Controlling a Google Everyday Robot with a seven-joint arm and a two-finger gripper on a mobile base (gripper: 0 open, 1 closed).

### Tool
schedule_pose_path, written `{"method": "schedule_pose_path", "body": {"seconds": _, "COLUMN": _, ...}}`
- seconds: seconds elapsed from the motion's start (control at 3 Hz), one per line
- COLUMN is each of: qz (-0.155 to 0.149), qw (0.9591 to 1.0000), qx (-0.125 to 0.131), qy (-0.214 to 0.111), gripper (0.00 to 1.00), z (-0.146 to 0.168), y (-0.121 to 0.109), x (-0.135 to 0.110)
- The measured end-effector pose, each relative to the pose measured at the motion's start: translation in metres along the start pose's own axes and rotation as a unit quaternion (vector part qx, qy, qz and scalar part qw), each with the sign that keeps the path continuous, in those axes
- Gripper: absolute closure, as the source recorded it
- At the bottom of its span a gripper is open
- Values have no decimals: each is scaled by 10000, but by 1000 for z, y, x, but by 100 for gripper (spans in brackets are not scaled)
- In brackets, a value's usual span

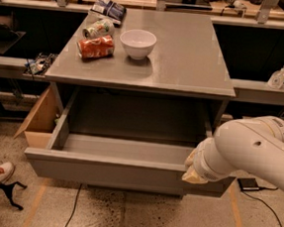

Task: Open top drawer

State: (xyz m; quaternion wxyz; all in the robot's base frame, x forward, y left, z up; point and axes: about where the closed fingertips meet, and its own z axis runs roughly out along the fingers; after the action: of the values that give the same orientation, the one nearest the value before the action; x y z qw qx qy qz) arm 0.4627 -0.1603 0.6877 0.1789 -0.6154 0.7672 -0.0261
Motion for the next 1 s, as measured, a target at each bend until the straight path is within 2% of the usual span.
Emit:
{"method": "schedule_pose_path", "body": {"seconds": 0.33, "qz": 0, "qw": 10000, "qx": 0, "qy": 0, "gripper": 82, "z": 0, "y": 0, "x": 0}}
{"method": "schedule_pose_path", "body": {"seconds": 1.0, "qz": -17, "qw": 10000, "qx": 3, "qy": 5, "gripper": 36, "z": -1, "y": 1, "x": -1}}
